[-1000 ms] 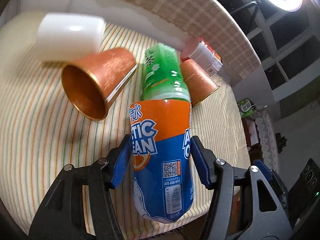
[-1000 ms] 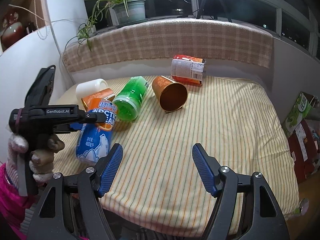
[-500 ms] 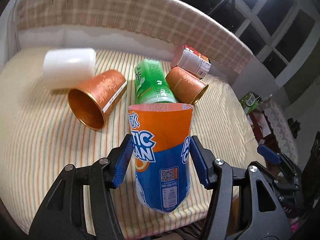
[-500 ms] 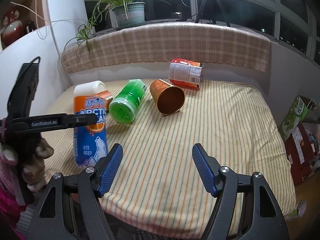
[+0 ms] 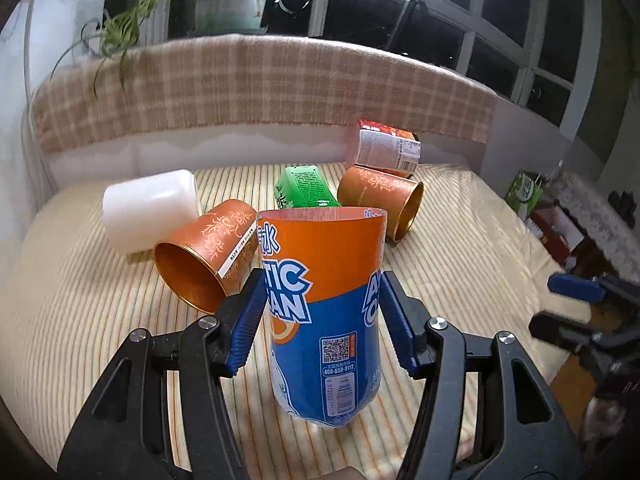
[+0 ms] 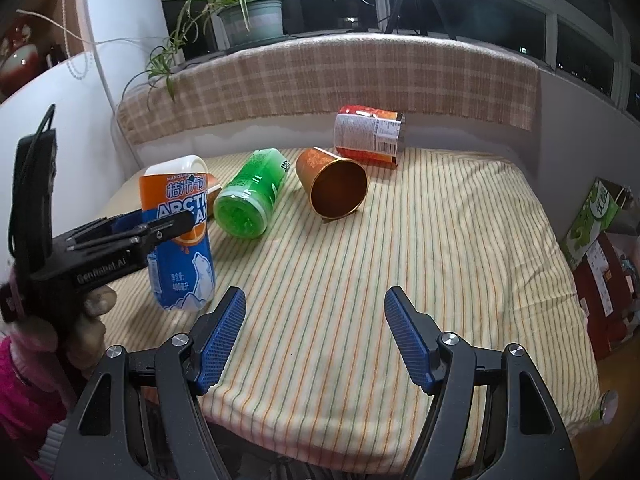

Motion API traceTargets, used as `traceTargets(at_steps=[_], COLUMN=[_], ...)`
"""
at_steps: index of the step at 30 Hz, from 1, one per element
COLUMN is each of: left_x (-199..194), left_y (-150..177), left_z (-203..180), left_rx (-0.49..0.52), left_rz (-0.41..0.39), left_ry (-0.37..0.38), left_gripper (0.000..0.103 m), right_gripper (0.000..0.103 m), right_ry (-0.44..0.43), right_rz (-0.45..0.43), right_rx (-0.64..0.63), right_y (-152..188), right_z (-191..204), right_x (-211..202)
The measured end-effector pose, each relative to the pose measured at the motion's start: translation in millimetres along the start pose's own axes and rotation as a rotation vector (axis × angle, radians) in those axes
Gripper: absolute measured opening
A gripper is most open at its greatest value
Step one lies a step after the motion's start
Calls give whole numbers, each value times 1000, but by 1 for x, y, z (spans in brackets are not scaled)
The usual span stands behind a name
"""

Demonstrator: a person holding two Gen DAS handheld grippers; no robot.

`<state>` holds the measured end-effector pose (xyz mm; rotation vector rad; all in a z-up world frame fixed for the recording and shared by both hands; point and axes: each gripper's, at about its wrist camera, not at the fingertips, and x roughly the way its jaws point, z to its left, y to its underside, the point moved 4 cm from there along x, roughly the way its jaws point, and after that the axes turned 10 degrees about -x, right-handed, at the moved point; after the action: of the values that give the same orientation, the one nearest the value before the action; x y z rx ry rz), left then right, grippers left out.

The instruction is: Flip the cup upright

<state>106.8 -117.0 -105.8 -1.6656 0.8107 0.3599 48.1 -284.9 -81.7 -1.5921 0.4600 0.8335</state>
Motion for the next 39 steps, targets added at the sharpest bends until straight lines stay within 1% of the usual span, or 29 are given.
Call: traceTargets(at_steps=[6,14,16,18,20,22,24,27,29,34,37,39], left_x=[-15,-31,-32,-32,-32,-33,-37,-42,-46,-66,-84,-97], left_y=[9,17,19,21,24,26,27,29,31,33,32,30], left_z=[-7,-3,-3,-4,-5,-5,-6,-6,-5,0,5,10], left_rx=[48,22,24,25,28,25,31,47,48,59,65,61], left_rz=[-20,14,30,39,51,56,54,51,50,15,-34,-82], left_ry=[-5,37,48,52,53,65,66,65,67,54,26,-1], left_gripper=[59,61,65,66,71,81,82,89,89,89,89,89], right_gripper=[72,72,72,72,72,72,72,72,72,72,72,72], right_ry=[-1,-7,-7,-9,-10,-11,-10,-9,-8,17,42,62], right_rz=[-4,2,2,2,2,0,-3,-11,-17,-54,-85,-111], right_rx=[3,0,-2,-2,-3,-4,-4,-1,0,-3,-2,0], right_y=[-2,-1,-1,-1,-1,-1,0,1,1,2,0,-2], right_z=[1,6,7,8,9,10,10,10,11,15,18,19], right_x=[0,2,2,2,2,1,-1,-4,-6,-14,-19,-22])
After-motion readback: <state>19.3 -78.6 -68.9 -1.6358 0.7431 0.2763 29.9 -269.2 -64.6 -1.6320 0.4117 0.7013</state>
